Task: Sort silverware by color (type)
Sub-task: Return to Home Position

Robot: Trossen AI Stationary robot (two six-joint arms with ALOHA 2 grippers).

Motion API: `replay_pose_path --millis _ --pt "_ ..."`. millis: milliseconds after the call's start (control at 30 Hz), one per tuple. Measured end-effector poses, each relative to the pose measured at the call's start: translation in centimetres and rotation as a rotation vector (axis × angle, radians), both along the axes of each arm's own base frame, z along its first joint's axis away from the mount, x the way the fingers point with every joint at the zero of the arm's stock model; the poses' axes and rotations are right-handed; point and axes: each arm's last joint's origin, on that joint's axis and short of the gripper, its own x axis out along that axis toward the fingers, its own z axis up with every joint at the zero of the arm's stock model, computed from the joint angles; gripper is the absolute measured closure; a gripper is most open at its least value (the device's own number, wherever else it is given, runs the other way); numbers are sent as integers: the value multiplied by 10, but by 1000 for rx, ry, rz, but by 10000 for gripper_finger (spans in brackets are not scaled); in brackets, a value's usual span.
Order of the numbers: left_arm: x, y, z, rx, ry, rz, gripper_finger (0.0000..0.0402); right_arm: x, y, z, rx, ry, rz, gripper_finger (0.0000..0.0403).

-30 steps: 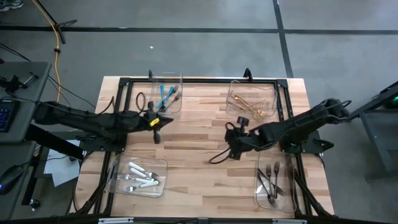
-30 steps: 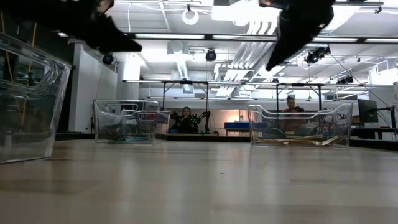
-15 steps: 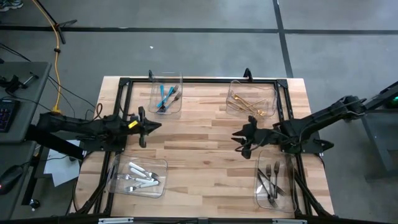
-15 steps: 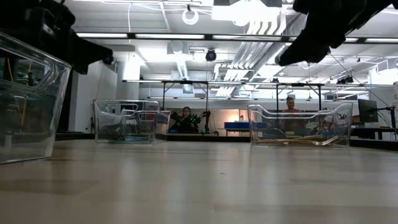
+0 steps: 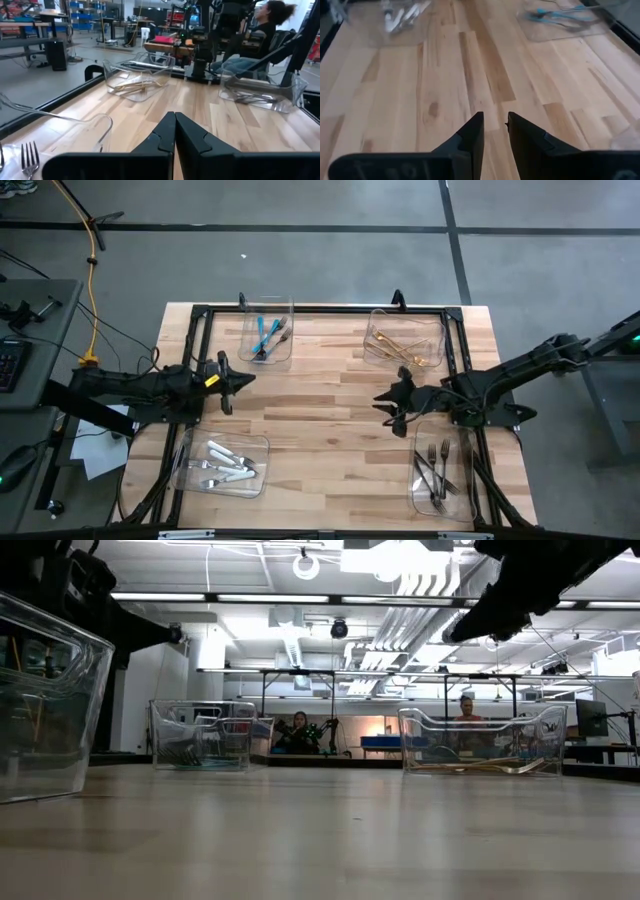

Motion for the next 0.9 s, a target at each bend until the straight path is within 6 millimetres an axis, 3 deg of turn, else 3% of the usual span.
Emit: replay_pose_path --millis 267,600,900 --pt "0 0 -1 0 10 -2 399 -23 -27 2 -51 -44 -35 321" --pt "0 0 -1 0 10 -1 398 -59 -48 -39 19 -409 59 321" --pt "0 0 -1 0 10 -2 398 -74 -60 -55 -38 -476 140 321"
